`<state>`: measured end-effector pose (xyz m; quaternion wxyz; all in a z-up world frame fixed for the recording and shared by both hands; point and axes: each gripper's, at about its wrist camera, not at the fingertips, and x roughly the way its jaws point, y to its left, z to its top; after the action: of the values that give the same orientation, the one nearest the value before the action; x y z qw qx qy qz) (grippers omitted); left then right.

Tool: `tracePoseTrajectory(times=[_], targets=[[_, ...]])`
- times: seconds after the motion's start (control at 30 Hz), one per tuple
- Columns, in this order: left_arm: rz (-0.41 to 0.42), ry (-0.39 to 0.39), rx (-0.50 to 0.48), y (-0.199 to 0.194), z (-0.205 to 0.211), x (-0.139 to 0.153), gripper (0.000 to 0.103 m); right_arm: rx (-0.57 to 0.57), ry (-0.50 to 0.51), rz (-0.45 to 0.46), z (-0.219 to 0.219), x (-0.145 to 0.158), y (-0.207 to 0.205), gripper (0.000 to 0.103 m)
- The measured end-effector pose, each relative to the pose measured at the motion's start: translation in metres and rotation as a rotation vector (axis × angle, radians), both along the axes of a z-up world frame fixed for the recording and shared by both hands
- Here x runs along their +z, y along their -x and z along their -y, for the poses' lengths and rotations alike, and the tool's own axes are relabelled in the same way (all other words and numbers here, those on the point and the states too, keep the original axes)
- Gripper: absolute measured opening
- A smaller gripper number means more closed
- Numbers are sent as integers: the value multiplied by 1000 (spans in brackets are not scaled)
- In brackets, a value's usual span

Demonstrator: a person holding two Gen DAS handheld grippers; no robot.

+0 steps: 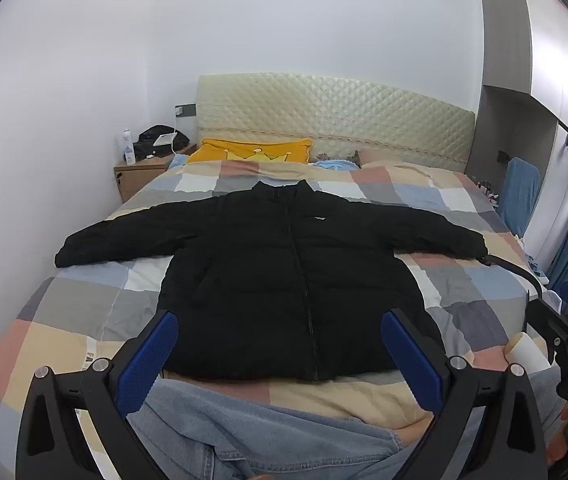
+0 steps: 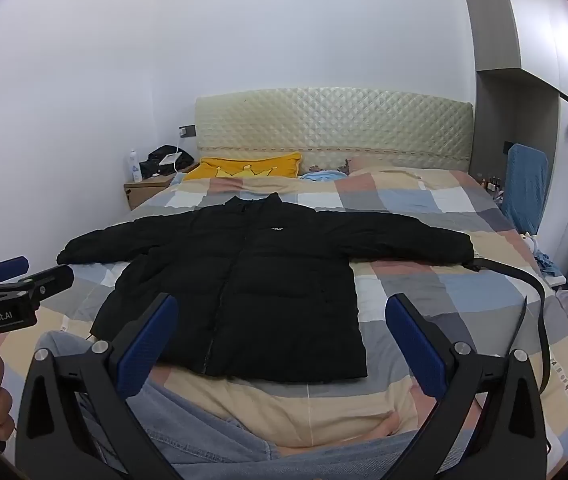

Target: Fold large clothes

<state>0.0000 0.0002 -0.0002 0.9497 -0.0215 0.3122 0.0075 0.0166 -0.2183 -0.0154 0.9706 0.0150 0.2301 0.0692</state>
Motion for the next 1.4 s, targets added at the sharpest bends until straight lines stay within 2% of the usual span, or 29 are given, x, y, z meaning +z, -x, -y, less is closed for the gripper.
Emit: tracePoseTrajectory(times=[0.07, 0.37, 0.8, 1.07, 1.4], targets=[[2, 0, 5, 0, 0, 0, 103, -1, -30, 24, -1, -1, 0, 103], [-24, 1, 0, -21, -1, -6, 103, -6, -38, 22, 21, -2, -10, 103], [-66, -11, -12, -62, 7, -21, 103, -30, -40, -26, 29, -15, -41, 103], [-82, -1, 11, -66, -2, -32, 103, -23, -45, -38, 30, -16, -49, 103], [-65, -4, 19, -60, -1, -28, 103, -10, -46, -34, 22, -17, -50, 103]])
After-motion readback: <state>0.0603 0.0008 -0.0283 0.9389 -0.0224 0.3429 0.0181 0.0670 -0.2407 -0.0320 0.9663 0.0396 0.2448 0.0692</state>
